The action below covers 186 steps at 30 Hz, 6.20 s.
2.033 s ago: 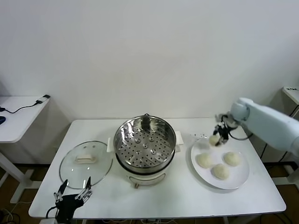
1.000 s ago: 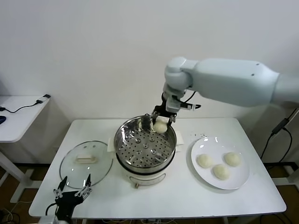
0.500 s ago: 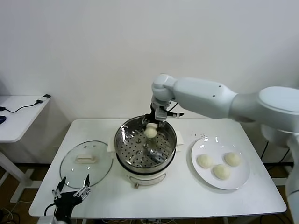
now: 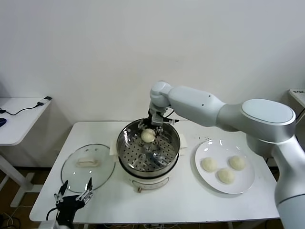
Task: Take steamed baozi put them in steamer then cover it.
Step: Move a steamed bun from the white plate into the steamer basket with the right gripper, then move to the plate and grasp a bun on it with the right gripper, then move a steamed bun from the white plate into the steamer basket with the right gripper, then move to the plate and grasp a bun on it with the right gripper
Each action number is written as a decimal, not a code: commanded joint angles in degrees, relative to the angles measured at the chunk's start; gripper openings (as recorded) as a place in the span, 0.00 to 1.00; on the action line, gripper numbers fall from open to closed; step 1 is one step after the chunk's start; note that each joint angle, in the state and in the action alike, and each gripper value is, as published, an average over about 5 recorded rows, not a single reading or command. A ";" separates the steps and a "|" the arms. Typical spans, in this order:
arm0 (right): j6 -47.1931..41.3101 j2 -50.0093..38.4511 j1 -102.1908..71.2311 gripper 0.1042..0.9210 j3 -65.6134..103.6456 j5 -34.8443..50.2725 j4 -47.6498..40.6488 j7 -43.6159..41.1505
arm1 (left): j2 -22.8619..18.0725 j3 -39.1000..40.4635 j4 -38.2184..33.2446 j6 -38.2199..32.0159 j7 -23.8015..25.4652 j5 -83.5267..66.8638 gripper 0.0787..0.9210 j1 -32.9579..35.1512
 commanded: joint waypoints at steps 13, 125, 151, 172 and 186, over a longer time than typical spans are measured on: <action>-34.73 -26.61 41.83 0.88 -37.51 60.25 22.15 -8.06 | 0.12 -0.11 -0.03 -0.57 0.15 -0.01 0.88 -0.40; -74.45 4.01 8.03 0.71 -16.51 72.75 20.77 23.07 | -0.92 -0.59 -0.03 -0.60 -0.12 1.16 0.88 -1.43; -59.14 -21.82 34.65 0.88 -27.29 68.67 31.84 2.82 | -0.60 -0.87 -0.05 -1.01 -0.24 1.68 0.88 -1.37; -55.79 -54.60 10.44 0.88 -27.07 40.96 34.64 2.92 | -0.98 -1.45 -0.06 -0.25 -0.27 2.07 0.88 -2.63; -57.58 -51.28 -3.79 0.88 -15.05 36.86 28.55 5.78 | -1.46 -1.75 -0.06 -0.61 -0.40 2.50 0.88 -1.51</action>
